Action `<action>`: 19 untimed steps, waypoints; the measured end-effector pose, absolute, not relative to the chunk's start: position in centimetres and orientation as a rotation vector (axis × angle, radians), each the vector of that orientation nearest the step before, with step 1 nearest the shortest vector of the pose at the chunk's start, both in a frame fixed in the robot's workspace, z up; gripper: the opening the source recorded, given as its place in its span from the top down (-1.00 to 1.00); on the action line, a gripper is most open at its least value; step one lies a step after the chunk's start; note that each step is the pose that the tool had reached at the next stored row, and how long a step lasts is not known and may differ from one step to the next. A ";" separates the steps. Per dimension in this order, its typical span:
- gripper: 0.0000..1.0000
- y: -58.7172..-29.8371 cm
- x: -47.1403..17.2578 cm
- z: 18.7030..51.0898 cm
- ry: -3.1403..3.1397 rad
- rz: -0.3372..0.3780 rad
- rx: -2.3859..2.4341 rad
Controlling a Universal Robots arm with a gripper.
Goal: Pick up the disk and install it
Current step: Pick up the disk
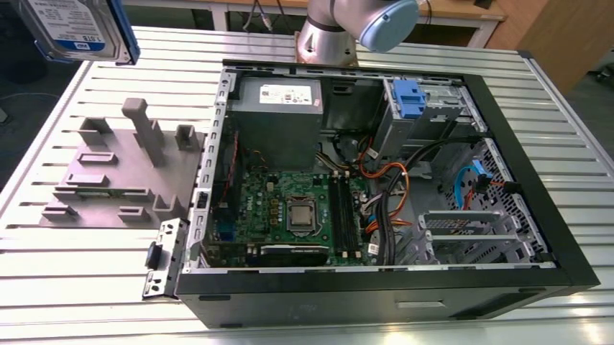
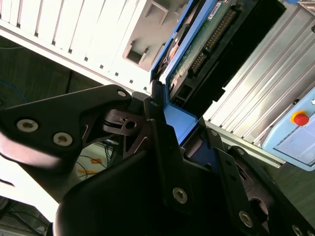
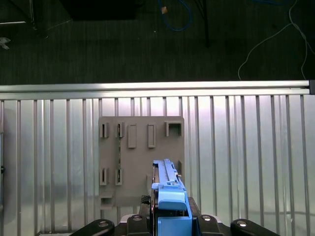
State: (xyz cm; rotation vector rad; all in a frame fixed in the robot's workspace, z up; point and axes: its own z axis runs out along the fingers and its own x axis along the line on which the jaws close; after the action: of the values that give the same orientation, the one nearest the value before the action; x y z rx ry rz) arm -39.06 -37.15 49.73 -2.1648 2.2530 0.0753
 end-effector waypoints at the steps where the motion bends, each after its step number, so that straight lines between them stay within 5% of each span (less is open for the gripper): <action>1: 0.26 -37.1 -39.0 49.7 2.253 0.075 -2.165; 19: 0.26 -37.1 -37.8 49.7 2.253 0.075 -2.165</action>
State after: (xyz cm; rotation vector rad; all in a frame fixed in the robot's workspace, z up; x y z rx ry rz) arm -37.81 -37.15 49.74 -2.1648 2.2531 0.0752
